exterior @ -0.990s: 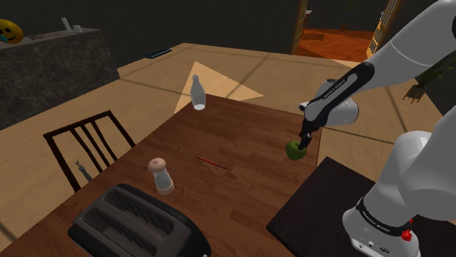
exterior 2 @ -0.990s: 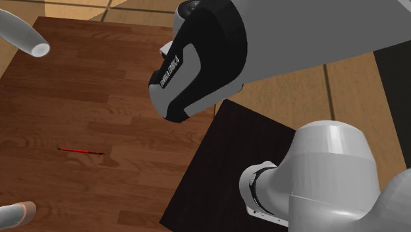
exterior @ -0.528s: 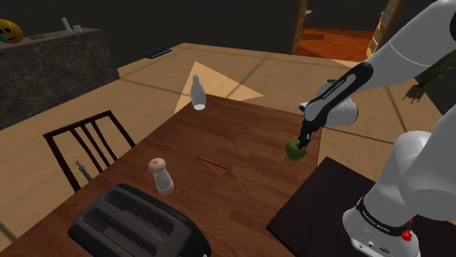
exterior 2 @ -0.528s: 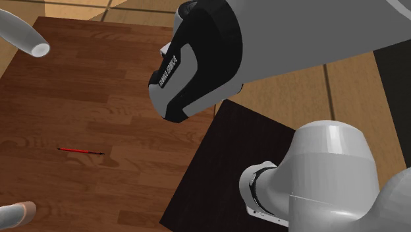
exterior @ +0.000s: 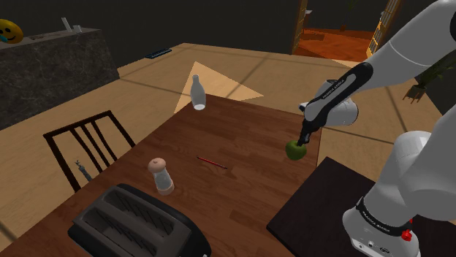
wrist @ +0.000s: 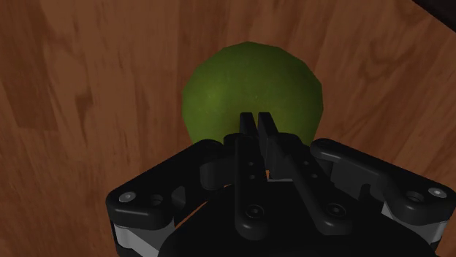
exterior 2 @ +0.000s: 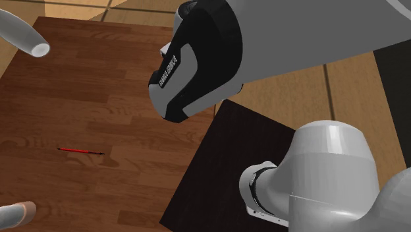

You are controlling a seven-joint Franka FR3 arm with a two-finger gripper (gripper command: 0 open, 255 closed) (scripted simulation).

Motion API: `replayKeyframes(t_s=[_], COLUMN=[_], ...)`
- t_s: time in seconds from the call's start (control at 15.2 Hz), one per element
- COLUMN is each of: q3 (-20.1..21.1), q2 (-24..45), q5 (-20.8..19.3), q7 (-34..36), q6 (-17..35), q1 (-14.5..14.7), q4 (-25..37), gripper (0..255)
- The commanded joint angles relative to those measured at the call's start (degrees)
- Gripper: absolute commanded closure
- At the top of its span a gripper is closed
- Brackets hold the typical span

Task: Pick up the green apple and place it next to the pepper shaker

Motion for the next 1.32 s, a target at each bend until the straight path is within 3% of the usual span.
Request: replayKeyframes(t_s=[0.0,0.2,0.46,1.25], q3=[-0.01,2.89,5.95,11.47], q2=[0.01,-3.73,-8.18,-19.12], q5=[0.02,-7.47,-12.95,-18.66], q7=[-0.01,5.56,9.78,15.09], q6=[-0.01,-3.11,-7.58,-20.91], q1=[0.01,-4.58,-8.69,-14.06], q4=[-0.01,-0.06,0.29,2.99], gripper=[255,255,255,255])
